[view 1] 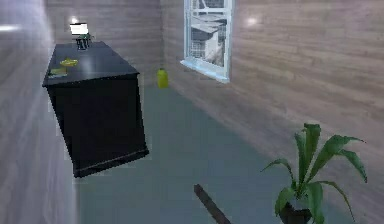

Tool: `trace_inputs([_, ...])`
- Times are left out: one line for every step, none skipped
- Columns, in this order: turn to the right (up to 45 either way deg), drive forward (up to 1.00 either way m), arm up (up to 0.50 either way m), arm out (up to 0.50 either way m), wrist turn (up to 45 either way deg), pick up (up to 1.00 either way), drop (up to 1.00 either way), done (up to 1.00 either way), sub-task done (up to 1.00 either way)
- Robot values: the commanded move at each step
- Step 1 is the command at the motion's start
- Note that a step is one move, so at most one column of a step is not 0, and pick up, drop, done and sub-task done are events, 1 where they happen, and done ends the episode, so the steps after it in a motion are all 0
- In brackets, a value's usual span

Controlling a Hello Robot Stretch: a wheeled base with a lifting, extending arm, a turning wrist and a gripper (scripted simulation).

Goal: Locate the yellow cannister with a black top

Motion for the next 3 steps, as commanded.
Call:
trace_inputs([0.0, 1.0, 0.0, 0.0, 0.0, 0.0, 0.0, 0.0, 0.0])
trace_inputs([0.0, 0.65, 0.0, 0.0, 0.0, 0.0, 0.0, 0.0, 0.0])
trace_inputs([-36.0, 0.0, 0.0, 0.0, 0.0, 0.0, 0.0, 0.0, 0.0])
